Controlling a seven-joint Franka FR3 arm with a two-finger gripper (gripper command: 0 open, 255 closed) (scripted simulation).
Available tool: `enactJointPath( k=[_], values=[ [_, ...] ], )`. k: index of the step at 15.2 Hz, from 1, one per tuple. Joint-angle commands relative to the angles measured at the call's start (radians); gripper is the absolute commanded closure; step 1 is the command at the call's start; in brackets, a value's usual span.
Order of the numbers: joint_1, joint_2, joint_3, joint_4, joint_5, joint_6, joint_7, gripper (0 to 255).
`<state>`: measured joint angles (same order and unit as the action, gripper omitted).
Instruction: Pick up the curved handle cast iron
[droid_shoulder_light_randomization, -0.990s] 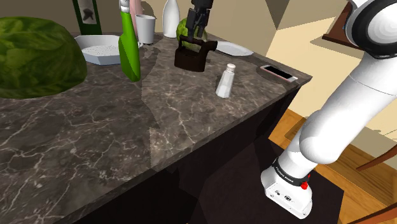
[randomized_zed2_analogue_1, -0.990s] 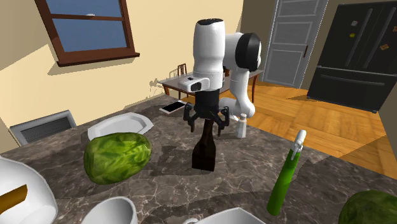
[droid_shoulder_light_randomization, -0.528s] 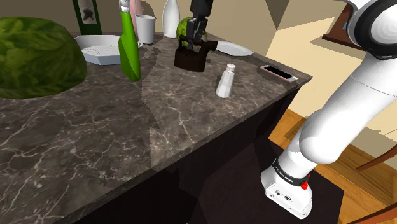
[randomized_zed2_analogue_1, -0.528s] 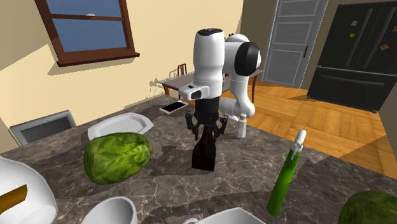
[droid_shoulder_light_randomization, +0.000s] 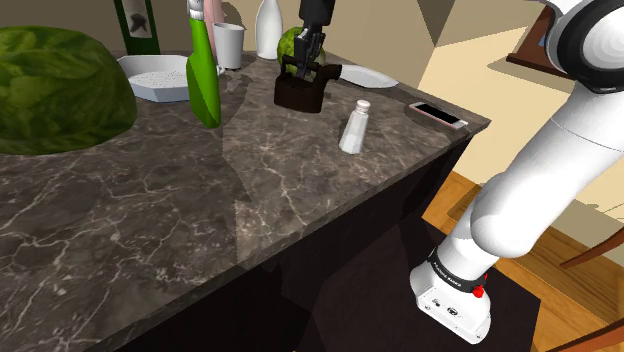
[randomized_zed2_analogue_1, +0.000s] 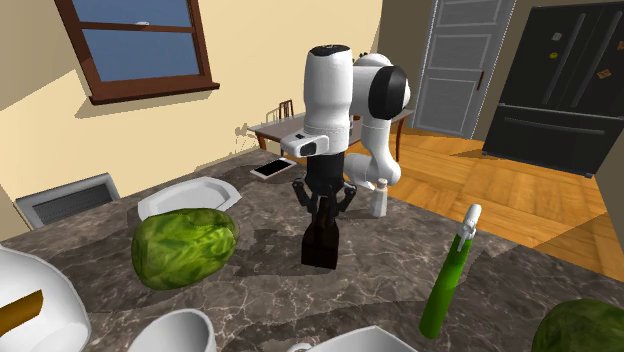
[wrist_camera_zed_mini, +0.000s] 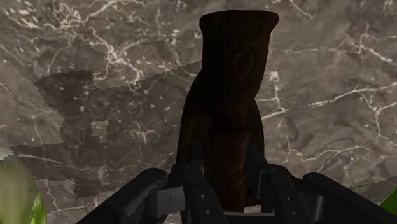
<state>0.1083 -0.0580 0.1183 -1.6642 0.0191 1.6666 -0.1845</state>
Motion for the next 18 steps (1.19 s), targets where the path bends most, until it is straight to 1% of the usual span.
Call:
enactJointPath(
  k=[1, 9, 16, 18],
  values=[
    [0.000, -0.001, 0.000, -0.001, 0.000, 0.000, 0.000, 255],
    [0.001, 0.033, 0.002, 0.148, -0.004, -0.116, 0.005, 255],
    [0.003, 0.080, 0.004, 0.305, -0.010, -0.227, 0.010, 255],
    [0.004, 0.081, 0.004, 0.309, -0.010, -0.229, 0.010, 255]
  ],
)
